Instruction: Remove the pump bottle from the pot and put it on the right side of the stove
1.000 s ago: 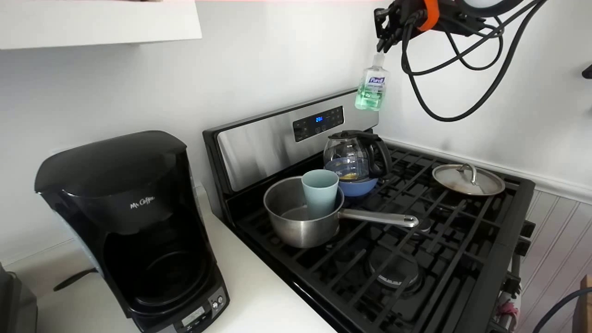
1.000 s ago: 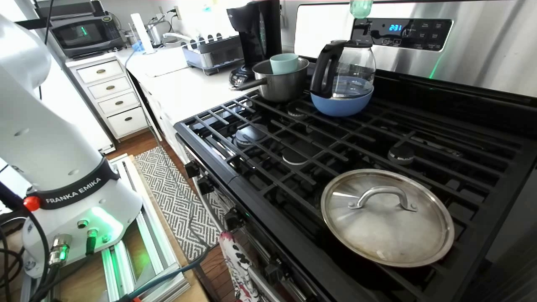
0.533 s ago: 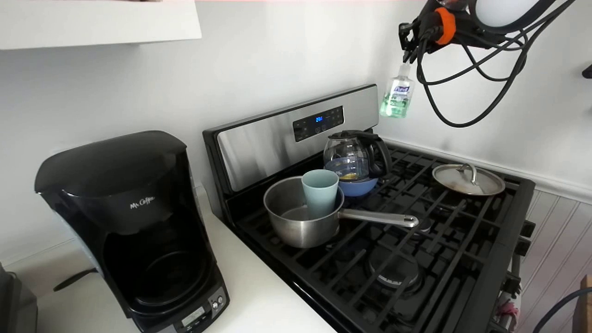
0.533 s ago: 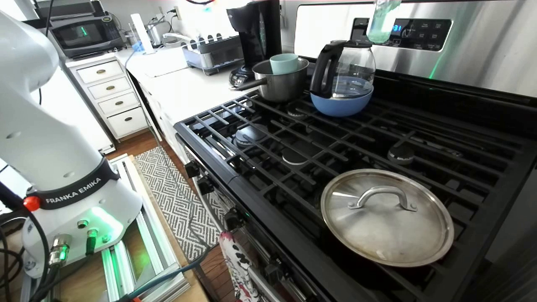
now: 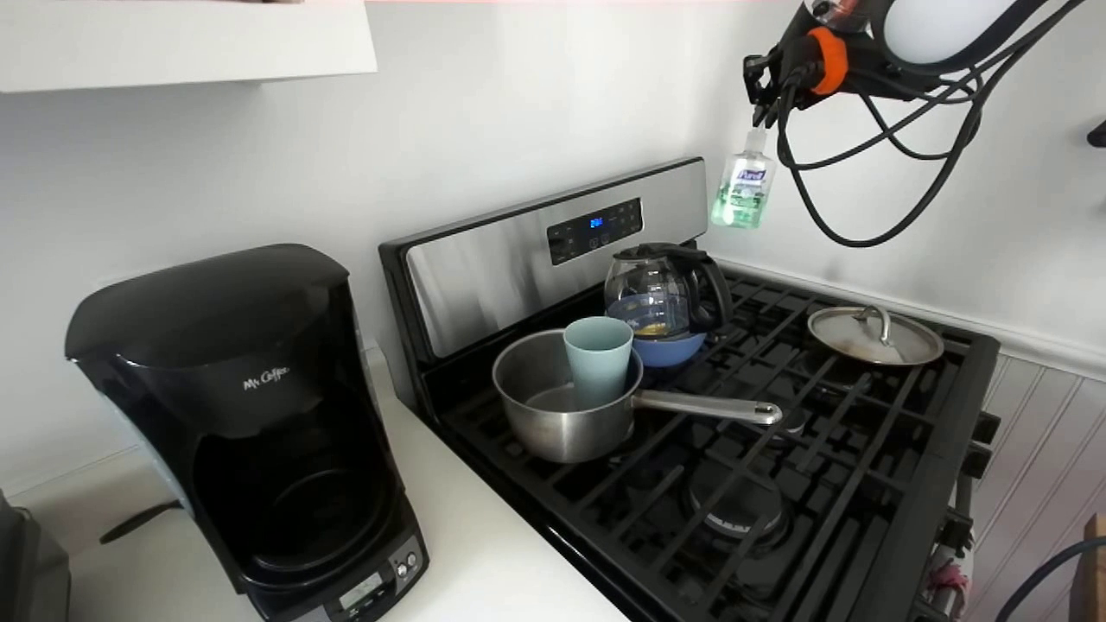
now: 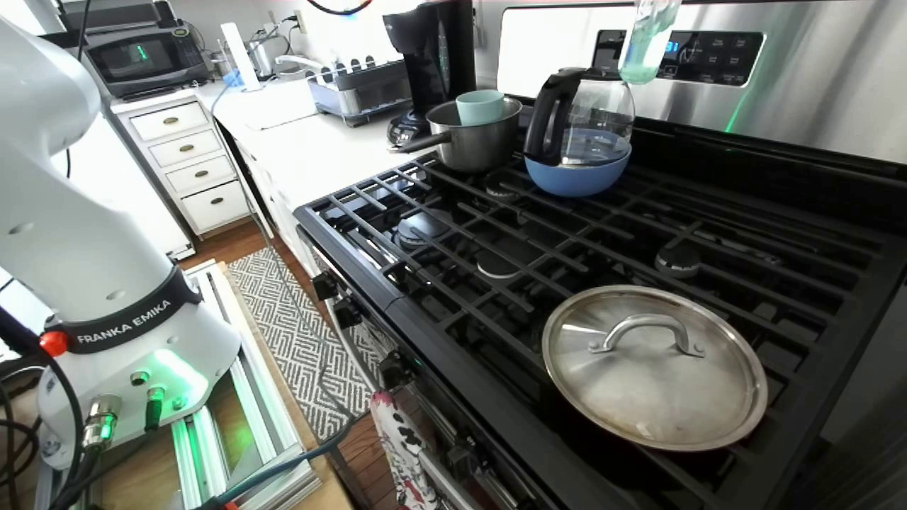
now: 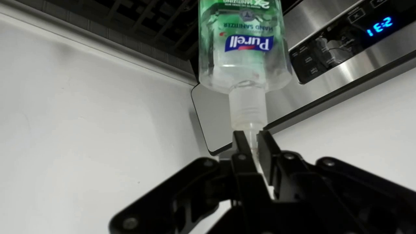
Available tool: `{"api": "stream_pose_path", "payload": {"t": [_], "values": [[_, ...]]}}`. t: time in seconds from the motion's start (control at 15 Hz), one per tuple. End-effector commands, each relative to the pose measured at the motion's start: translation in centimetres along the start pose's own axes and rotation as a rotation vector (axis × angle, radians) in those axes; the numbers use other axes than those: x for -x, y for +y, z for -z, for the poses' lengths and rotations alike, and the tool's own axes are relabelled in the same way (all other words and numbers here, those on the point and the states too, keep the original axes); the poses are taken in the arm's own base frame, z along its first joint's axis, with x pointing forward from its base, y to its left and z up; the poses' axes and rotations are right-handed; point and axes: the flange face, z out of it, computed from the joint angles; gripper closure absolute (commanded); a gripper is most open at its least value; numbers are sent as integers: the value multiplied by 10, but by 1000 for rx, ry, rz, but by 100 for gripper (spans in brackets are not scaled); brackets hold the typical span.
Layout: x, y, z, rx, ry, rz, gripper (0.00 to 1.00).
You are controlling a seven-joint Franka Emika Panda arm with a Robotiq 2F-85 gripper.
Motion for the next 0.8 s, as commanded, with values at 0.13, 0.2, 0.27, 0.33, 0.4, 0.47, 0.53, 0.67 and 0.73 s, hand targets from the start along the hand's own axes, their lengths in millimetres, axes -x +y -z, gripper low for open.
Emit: {"api": "stream_pose_path", "payload": {"t": [0.13,0.2,0.27,0.33,0.4,0.47,0.53,0.67,0.73], "values": [[-17,16,-44,117,104,-84,97],[-18,19,-53,139,115,-97,97],[-18,21,-65,161,122,-111,97],[-16,22,-77,181,117,-119,97],[-15,23,-89,200,116,-126,97],[-12,23,-101,221,112,-131,97],[-10,23,-113,237,110,-136,97],[-6,22,-137,264,115,-155,97],[-6,23,-147,275,116,-178,97]]}}
